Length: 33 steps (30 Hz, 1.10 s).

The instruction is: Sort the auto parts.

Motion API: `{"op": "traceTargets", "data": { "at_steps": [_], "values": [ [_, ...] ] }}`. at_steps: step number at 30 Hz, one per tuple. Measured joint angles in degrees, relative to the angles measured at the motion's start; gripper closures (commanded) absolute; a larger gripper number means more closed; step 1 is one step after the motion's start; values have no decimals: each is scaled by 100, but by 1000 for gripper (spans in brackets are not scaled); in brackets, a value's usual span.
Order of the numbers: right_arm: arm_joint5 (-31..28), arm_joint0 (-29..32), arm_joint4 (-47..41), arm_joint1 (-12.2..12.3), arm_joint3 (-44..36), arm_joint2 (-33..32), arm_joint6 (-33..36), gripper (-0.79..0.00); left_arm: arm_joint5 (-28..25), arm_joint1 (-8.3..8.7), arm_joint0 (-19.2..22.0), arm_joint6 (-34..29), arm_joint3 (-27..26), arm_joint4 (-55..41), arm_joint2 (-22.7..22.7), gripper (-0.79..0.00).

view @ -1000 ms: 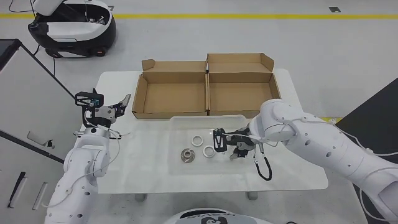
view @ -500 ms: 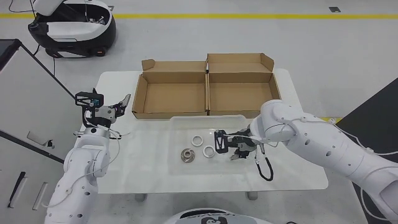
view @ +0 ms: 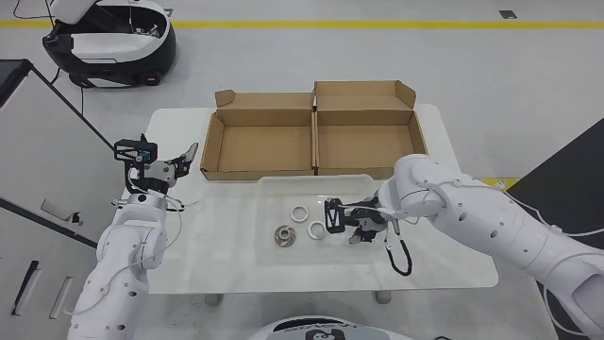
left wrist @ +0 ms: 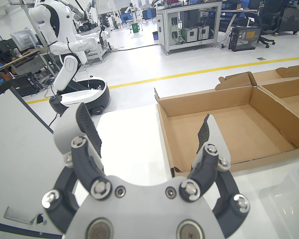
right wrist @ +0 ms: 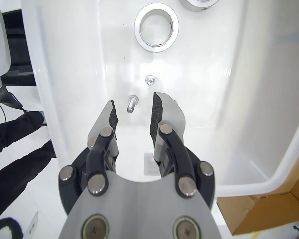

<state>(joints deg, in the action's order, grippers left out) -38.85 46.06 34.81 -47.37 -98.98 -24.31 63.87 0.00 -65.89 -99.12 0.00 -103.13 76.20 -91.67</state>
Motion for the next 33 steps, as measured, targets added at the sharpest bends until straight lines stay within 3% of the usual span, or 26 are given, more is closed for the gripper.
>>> {"op": "traceTargets", "data": {
  "at_steps": [33],
  "values": [
    [-8, 128, 147, -117, 228, -4, -31, -286, 0, 0, 0, 0, 0, 0, 0, -785]
  ]
}}
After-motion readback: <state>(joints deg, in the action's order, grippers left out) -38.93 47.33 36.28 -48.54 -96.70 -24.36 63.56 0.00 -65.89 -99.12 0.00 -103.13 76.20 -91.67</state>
